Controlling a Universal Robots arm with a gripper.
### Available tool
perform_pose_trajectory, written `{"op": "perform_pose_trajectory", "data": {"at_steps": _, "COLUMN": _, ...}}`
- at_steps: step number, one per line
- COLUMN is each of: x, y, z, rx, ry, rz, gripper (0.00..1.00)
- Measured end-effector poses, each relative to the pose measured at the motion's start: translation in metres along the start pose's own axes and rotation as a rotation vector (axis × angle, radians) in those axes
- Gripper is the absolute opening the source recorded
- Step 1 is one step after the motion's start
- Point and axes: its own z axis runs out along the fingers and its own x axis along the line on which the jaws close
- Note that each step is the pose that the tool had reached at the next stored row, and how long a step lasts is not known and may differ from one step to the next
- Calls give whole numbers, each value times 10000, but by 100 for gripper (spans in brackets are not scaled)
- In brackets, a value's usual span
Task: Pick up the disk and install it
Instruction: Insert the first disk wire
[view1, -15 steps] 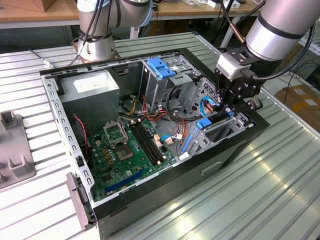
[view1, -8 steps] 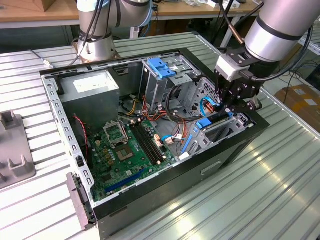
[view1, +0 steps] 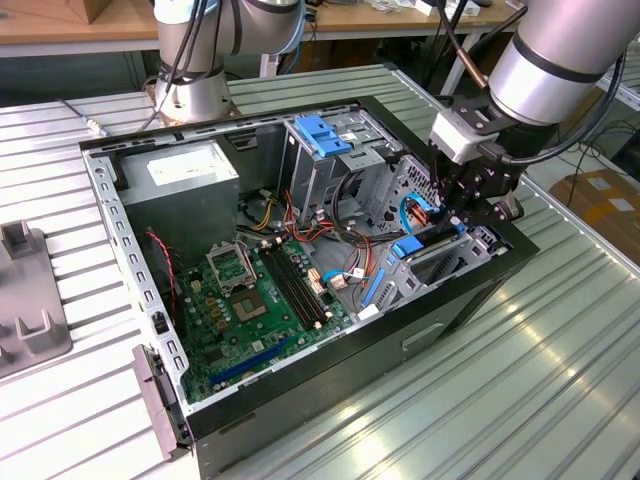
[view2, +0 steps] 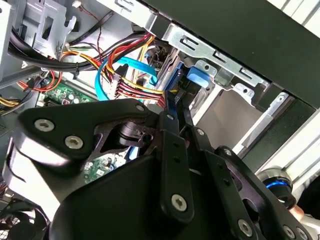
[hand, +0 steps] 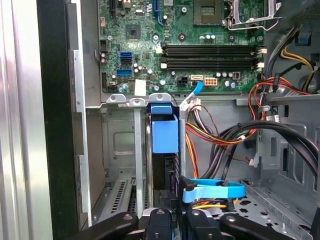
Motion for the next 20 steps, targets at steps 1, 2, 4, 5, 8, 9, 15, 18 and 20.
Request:
{"op": "perform_pose_trajectory", "data": {"at_steps": 1, "x": -1, "y": 0, "z": -4, "rx": 0, "ry": -6, "rz": 0, "gripper": 17}}
{"op": "perform_pose_trajectory", "data": {"at_steps": 2, "x": -1, "y": -1, "z": -13, "rx": -1, "ry": -13, "rz": 1, "gripper": 17}}
{"op": "perform_pose_trajectory", "data": {"at_steps": 4, "x": -1, "y": -1, "z": -22, "rx": -2, "ry": -38, "rz": 2, "gripper": 17}}
{"op": "perform_pose_trajectory", "data": {"at_steps": 5, "x": -2, "y": -1, "z": -24, "rx": -2, "ry": -59, "rz": 4, "gripper": 17}}
{"op": "perform_pose_trajectory", "data": {"at_steps": 8, "x": -2, "y": -4, "z": -24, "rx": -5, "ry": -159, "rz": 9, "gripper": 17}}
{"op": "perform_pose_trajectory", "data": {"at_steps": 9, "x": -2, "y": -6, "z": -23, "rx": -6, "ry": -181, "rz": 10, "gripper": 17}}
{"op": "perform_pose_trajectory", "data": {"at_steps": 15, "x": 8, "y": -16, "z": -23, "rx": -7, "ry": -241, "rz": 14, "gripper": 17}}
{"op": "perform_pose_trajectory", "data": {"at_steps": 18, "x": 26, "y": -17, "z": -23, "rx": -8, "ry": -268, "rz": 15, "gripper": 17}}
{"op": "perform_pose_trajectory", "data": {"at_steps": 20, "x": 44, "y": -18, "z": -24, "rx": -9, "ry": -284, "rz": 16, "gripper": 17}}
